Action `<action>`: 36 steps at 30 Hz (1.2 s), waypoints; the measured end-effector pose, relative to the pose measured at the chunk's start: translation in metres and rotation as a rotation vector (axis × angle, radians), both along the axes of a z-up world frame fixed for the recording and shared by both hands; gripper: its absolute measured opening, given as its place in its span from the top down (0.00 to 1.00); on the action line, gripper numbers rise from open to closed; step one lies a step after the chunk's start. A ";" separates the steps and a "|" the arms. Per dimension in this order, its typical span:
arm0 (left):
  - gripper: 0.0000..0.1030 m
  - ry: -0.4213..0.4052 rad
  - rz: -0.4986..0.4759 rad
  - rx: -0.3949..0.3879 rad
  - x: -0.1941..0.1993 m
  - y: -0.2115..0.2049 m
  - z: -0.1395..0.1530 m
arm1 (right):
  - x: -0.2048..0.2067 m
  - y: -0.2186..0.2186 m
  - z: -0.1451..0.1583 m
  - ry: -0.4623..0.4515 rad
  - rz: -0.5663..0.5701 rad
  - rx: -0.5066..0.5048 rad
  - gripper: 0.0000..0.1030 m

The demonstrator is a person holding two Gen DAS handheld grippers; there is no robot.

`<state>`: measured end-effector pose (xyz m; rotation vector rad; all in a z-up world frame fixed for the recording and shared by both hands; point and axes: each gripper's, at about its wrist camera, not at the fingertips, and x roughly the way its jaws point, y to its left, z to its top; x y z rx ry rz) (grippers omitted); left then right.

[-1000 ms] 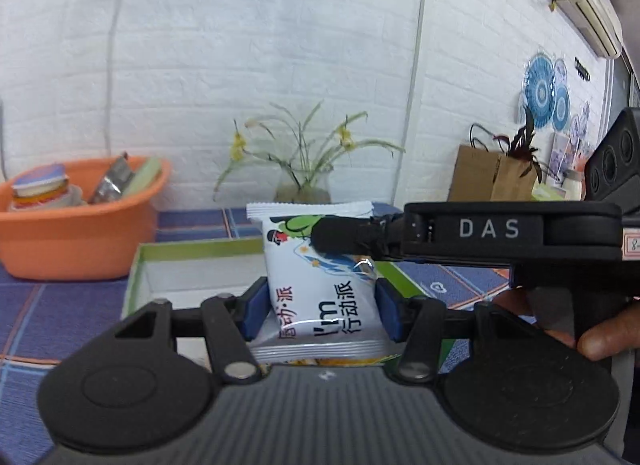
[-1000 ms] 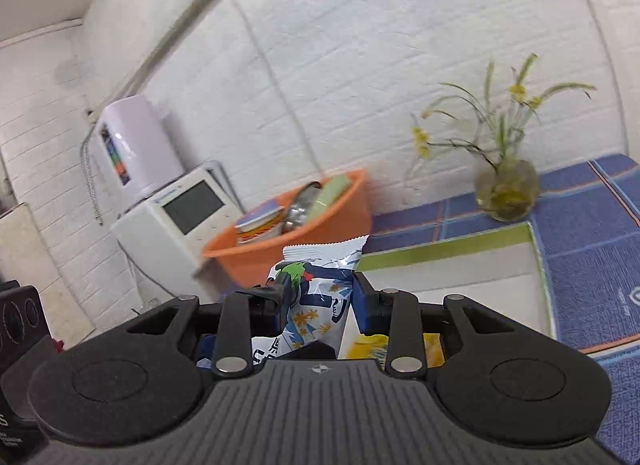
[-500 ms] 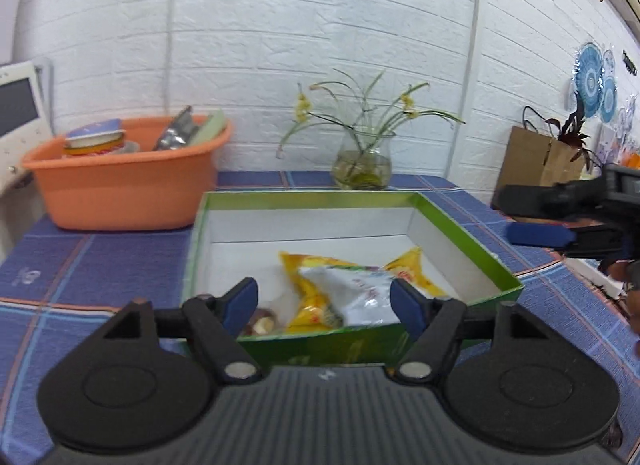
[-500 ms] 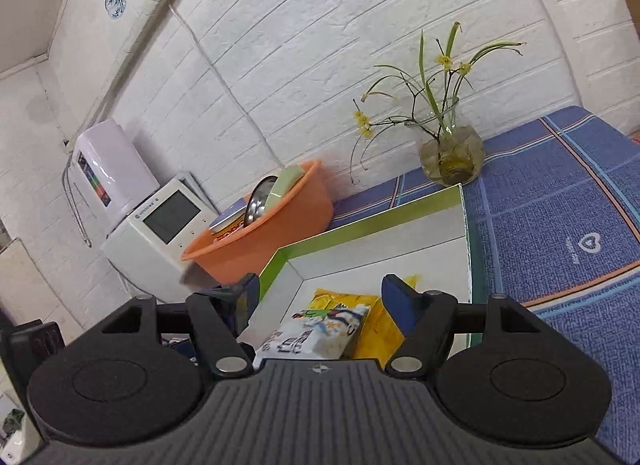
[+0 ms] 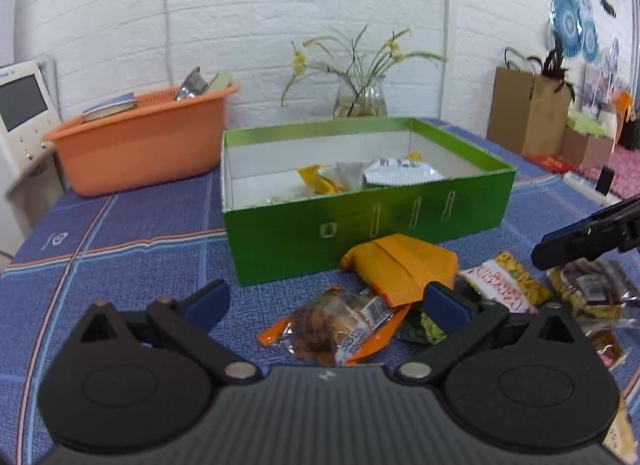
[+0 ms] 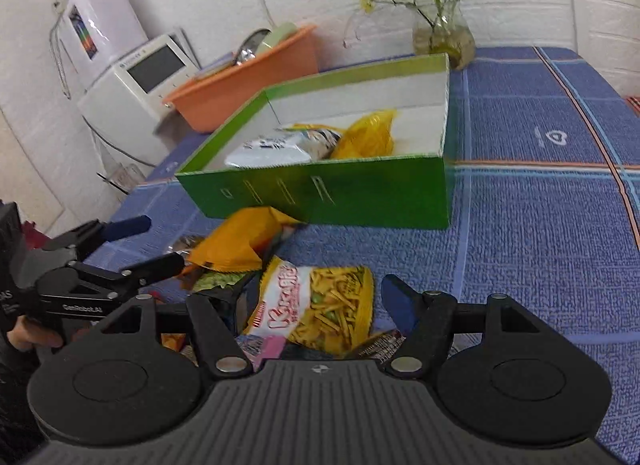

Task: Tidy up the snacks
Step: 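Grasp the brown nut packet with left tool while right tool grasps yellow stick-snack bag, then place both packets into the green box and open both tools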

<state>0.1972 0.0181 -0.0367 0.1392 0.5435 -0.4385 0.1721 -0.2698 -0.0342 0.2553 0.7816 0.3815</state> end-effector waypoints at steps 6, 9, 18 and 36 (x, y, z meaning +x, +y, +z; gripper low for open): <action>0.00 0.060 -0.066 -0.001 0.011 -0.011 -0.017 | 0.008 0.017 -0.007 0.039 0.033 -0.045 0.00; 0.01 0.090 -0.072 -0.037 0.014 -0.011 -0.022 | 0.012 0.038 -0.008 0.026 0.062 -0.169 0.00; 0.42 0.207 -0.033 -0.220 0.018 0.018 -0.021 | 0.010 0.056 -0.010 -0.032 0.139 -0.267 0.16; 0.42 0.038 0.123 -0.324 -0.057 0.072 0.013 | -0.039 0.037 0.023 -0.338 0.014 -0.057 0.58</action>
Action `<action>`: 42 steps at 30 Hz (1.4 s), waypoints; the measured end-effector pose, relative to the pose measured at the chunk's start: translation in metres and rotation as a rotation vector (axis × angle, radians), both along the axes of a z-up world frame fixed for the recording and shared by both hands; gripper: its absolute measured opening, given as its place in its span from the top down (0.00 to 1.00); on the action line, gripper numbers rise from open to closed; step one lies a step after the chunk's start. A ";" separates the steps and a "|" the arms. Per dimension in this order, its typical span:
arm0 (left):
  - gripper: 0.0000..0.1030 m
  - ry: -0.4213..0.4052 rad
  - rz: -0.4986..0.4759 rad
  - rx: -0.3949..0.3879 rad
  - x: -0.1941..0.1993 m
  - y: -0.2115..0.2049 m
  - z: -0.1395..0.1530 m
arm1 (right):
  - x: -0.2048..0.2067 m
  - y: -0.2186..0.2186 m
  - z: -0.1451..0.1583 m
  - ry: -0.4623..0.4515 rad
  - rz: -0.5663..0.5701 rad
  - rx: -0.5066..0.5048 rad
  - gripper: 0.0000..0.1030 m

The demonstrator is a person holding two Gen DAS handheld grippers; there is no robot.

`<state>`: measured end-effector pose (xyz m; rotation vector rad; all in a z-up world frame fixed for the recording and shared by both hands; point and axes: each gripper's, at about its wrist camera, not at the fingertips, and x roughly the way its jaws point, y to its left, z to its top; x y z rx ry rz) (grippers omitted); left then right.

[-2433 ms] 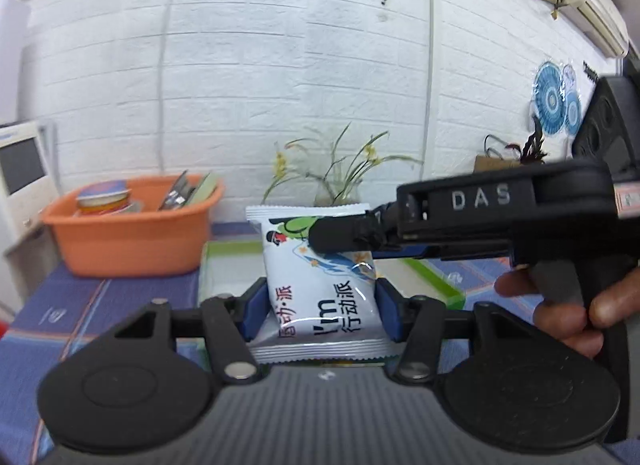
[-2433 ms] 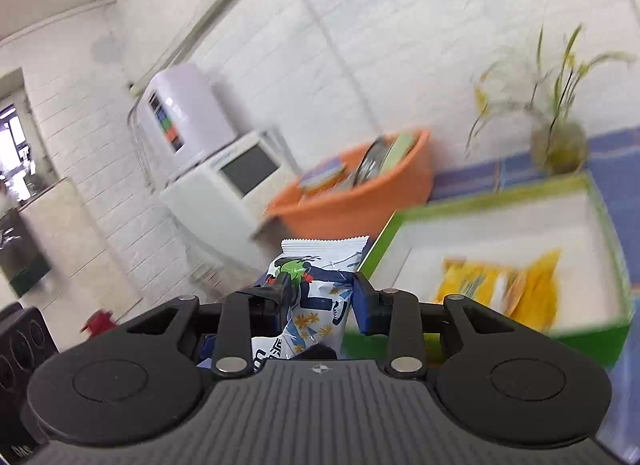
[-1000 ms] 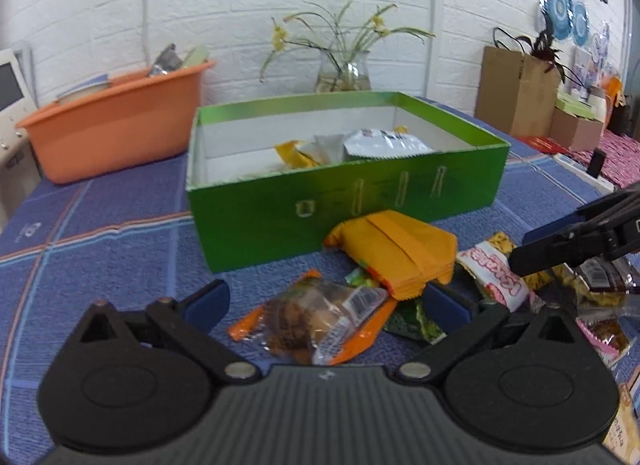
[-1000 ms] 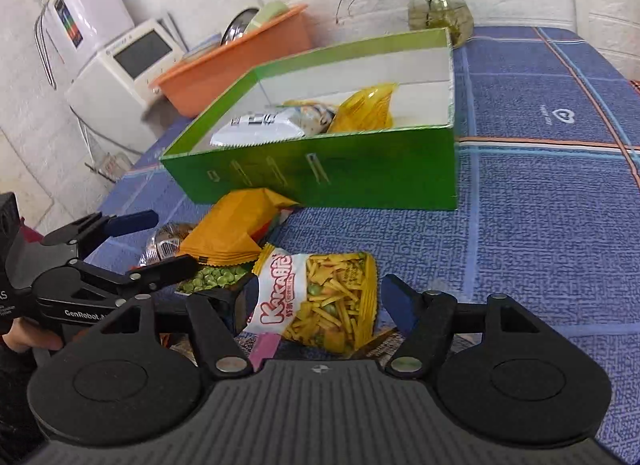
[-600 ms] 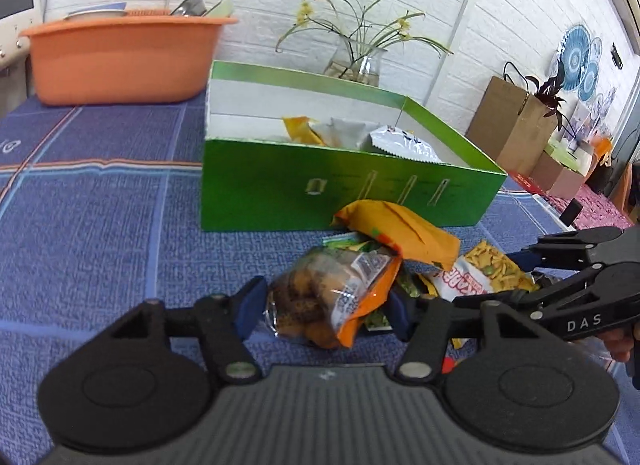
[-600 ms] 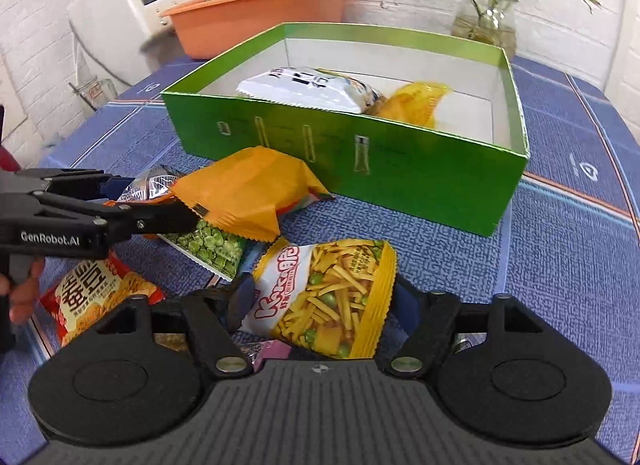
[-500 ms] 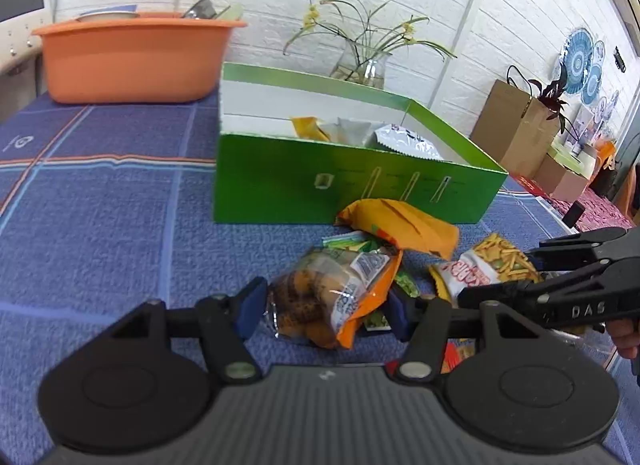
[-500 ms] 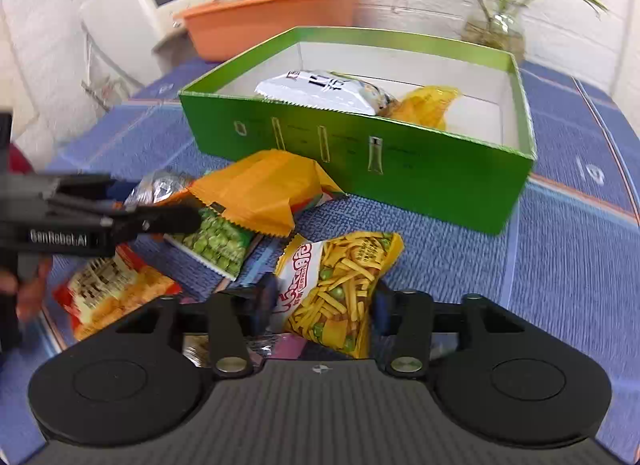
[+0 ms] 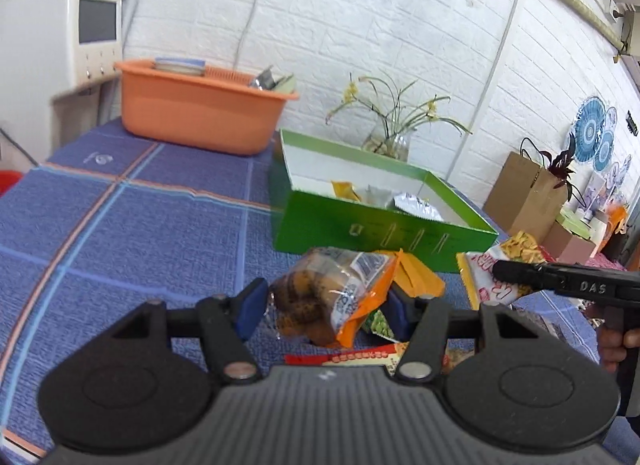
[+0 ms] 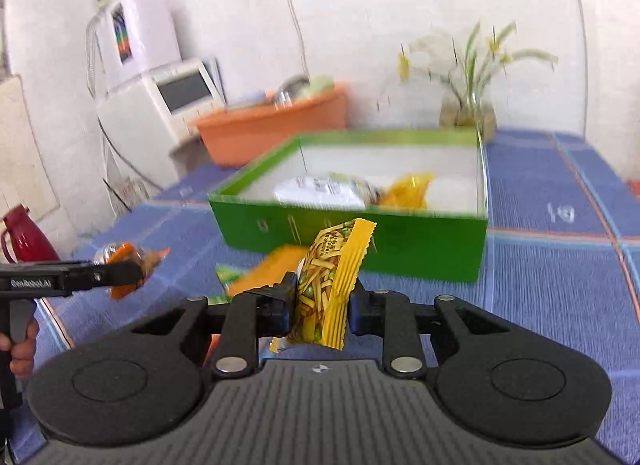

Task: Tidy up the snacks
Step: 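Place both packets into the green box and open both tools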

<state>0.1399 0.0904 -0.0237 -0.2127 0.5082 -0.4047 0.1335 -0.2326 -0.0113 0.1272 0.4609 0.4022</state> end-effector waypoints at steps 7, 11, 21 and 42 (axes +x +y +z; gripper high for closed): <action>0.42 -0.090 0.028 0.011 0.006 -0.012 0.021 | -0.009 -0.001 0.022 -0.136 0.015 0.046 0.58; 0.42 -0.174 0.084 0.091 0.012 -0.032 0.033 | -0.010 0.001 0.027 -0.215 -0.042 -0.008 0.58; 0.42 -0.206 0.124 0.235 0.093 -0.097 0.040 | 0.046 0.004 0.035 -0.142 -0.230 -0.054 0.58; 0.26 -0.175 0.153 0.265 0.141 -0.107 0.002 | 0.088 -0.007 0.002 -0.124 -0.236 -0.037 0.00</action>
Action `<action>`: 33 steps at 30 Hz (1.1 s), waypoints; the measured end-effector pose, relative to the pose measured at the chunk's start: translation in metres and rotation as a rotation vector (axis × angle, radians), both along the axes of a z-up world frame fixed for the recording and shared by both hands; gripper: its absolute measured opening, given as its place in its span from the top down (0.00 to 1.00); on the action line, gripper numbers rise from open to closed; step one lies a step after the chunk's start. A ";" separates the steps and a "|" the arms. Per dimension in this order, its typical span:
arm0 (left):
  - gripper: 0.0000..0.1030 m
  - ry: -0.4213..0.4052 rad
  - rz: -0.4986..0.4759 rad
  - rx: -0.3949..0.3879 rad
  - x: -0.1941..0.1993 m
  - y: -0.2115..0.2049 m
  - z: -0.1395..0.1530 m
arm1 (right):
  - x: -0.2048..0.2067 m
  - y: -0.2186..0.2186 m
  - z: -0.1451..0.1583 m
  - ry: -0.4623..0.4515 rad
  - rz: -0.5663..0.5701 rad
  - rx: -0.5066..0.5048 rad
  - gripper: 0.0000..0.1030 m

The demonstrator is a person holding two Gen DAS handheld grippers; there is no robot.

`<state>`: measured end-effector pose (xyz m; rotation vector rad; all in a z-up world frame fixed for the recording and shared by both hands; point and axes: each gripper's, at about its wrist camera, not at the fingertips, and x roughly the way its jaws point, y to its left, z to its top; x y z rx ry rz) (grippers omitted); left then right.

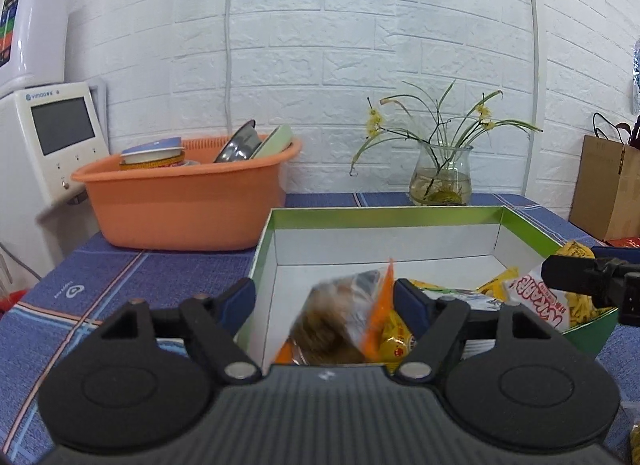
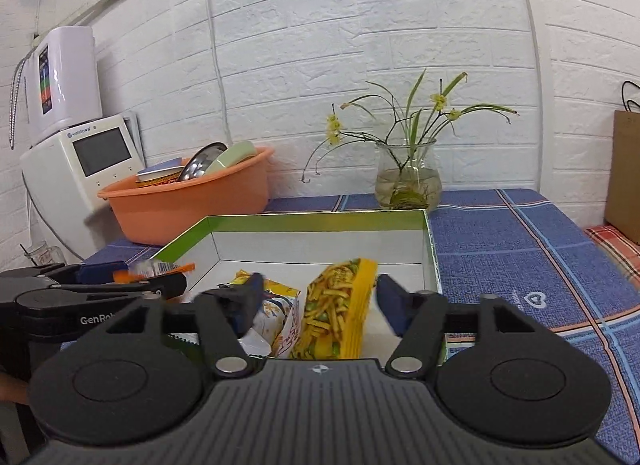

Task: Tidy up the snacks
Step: 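Place both packets into the green box and open both tools, then grasp the orange pouch with right tool while left tool grasps green pea bag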

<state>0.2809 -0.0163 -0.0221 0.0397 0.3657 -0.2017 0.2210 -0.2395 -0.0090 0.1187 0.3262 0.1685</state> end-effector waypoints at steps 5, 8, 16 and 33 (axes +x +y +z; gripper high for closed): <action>0.25 -0.028 -0.003 -0.002 -0.013 0.006 0.005 | -0.013 -0.007 0.013 -0.044 -0.028 0.019 0.00; 0.23 -0.036 -0.004 0.001 -0.027 0.013 0.011 | -0.025 -0.015 0.022 -0.056 -0.017 0.069 0.00; 0.00 0.016 -0.024 -0.068 -0.084 0.041 0.015 | -0.050 -0.021 0.026 0.035 0.106 0.249 0.00; 0.43 0.303 -0.237 0.017 -0.075 0.011 -0.043 | 0.020 0.078 -0.035 0.486 0.164 0.034 0.00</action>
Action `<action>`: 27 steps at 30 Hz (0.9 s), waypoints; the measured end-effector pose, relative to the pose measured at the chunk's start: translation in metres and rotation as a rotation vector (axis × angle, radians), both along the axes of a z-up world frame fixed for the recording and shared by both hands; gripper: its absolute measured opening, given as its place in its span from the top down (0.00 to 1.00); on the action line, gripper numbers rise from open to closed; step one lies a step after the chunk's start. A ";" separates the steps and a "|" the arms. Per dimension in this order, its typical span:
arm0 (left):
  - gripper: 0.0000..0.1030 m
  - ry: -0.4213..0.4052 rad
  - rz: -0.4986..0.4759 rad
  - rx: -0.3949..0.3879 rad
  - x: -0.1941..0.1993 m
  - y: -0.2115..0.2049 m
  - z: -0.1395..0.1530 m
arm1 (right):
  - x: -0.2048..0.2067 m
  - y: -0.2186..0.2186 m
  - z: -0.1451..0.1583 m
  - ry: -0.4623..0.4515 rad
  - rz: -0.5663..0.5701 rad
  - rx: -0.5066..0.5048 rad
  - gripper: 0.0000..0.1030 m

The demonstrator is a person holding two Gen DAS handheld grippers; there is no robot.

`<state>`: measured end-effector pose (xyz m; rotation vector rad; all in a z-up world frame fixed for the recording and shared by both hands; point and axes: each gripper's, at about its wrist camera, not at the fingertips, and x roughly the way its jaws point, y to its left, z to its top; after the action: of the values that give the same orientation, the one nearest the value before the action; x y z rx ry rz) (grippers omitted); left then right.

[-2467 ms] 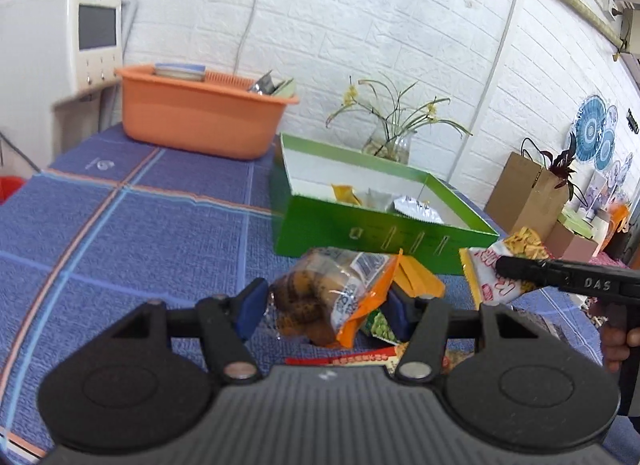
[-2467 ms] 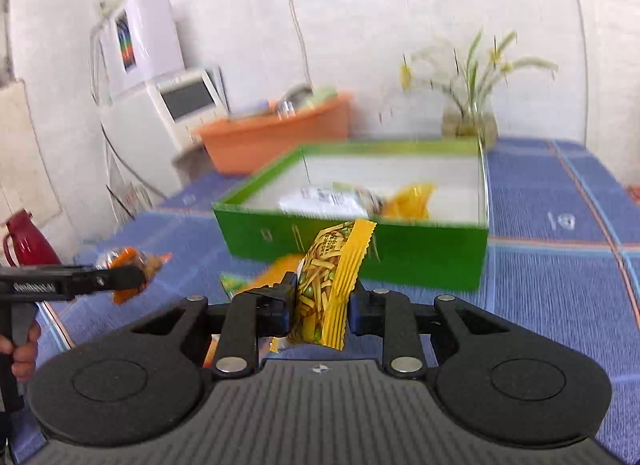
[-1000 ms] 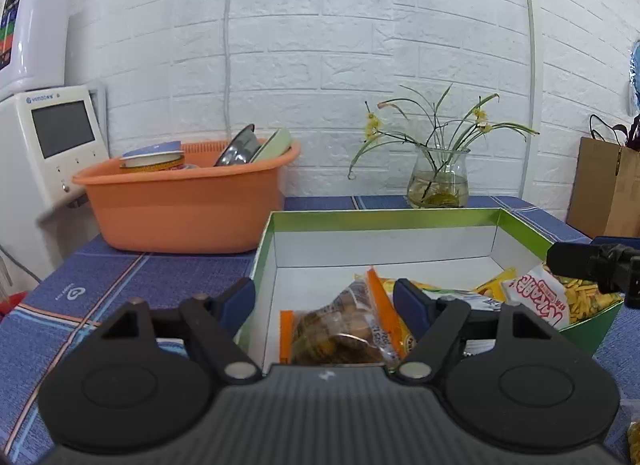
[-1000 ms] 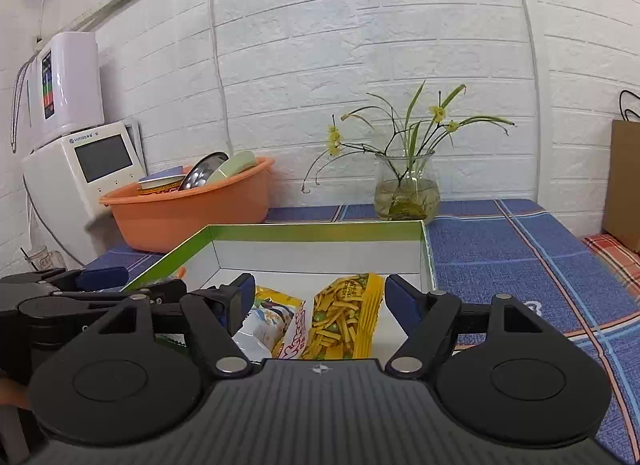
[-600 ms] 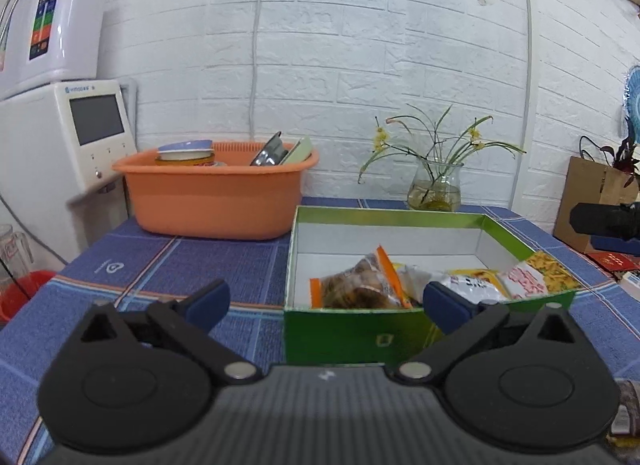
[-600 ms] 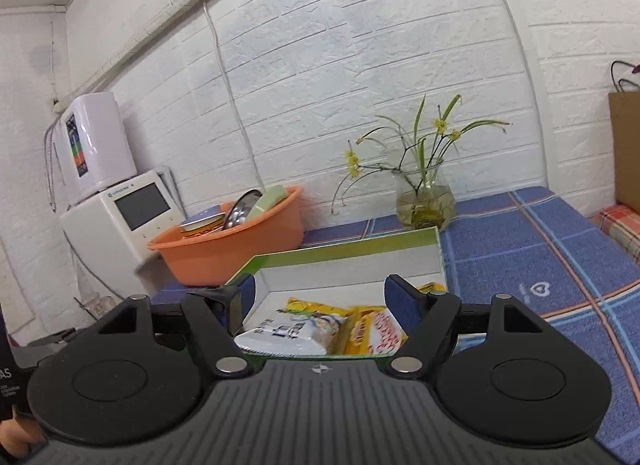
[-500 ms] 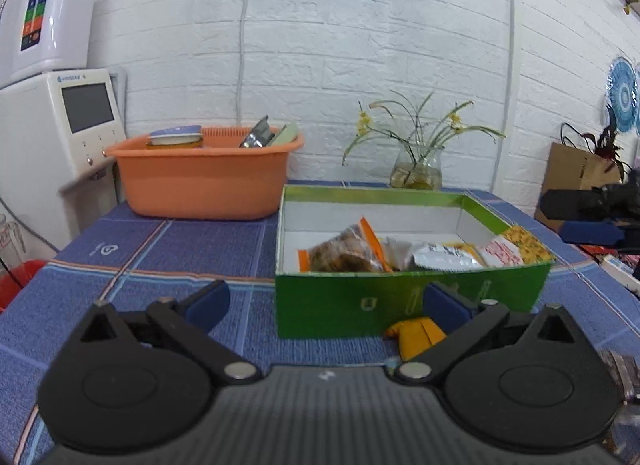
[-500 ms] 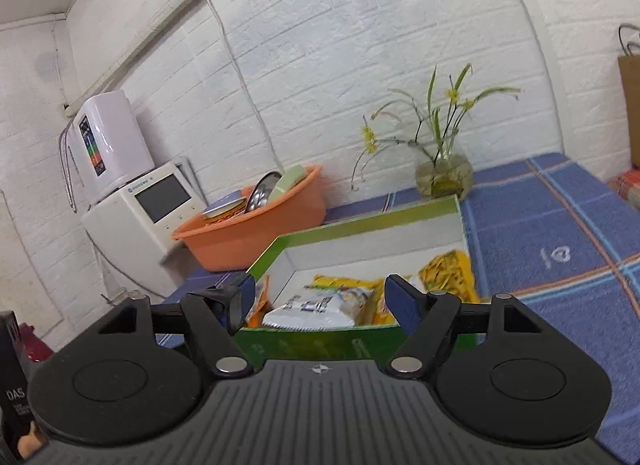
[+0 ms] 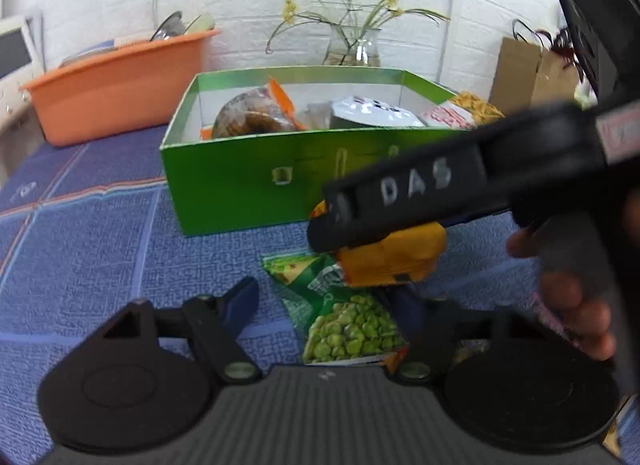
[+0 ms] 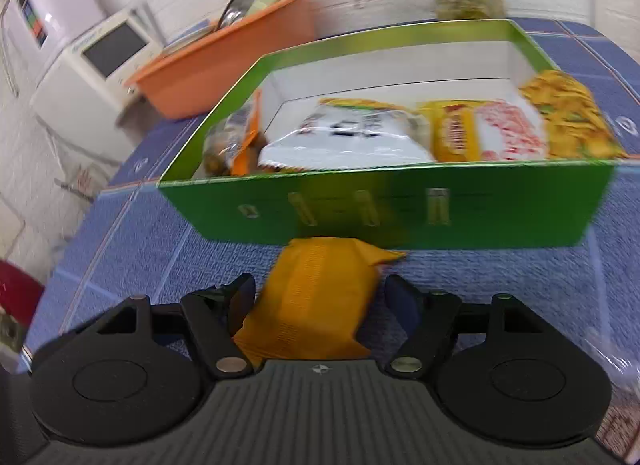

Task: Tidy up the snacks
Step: 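Grasp the orange pouch with right tool while left tool grasps green pea bag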

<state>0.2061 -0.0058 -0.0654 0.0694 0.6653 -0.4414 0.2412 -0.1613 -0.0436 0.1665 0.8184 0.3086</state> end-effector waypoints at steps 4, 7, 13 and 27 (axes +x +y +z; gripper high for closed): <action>0.52 -0.008 0.003 -0.016 0.000 0.006 0.000 | -0.001 -0.004 0.000 -0.018 -0.009 -0.006 0.08; 0.53 -0.014 -0.006 -0.009 -0.003 0.006 0.001 | -0.009 -0.024 -0.001 0.003 -0.042 0.087 0.15; 0.54 -0.038 0.036 -0.019 -0.011 0.014 0.008 | -0.035 -0.055 0.003 -0.032 -0.112 0.193 0.16; 0.61 -0.170 0.172 -0.066 -0.044 0.033 0.044 | -0.093 -0.047 0.040 -0.235 0.051 0.223 0.16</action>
<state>0.1622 0.0269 -0.0217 -0.0132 0.4841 -0.2874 0.1486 -0.2082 -0.0039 0.3118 0.5551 0.4590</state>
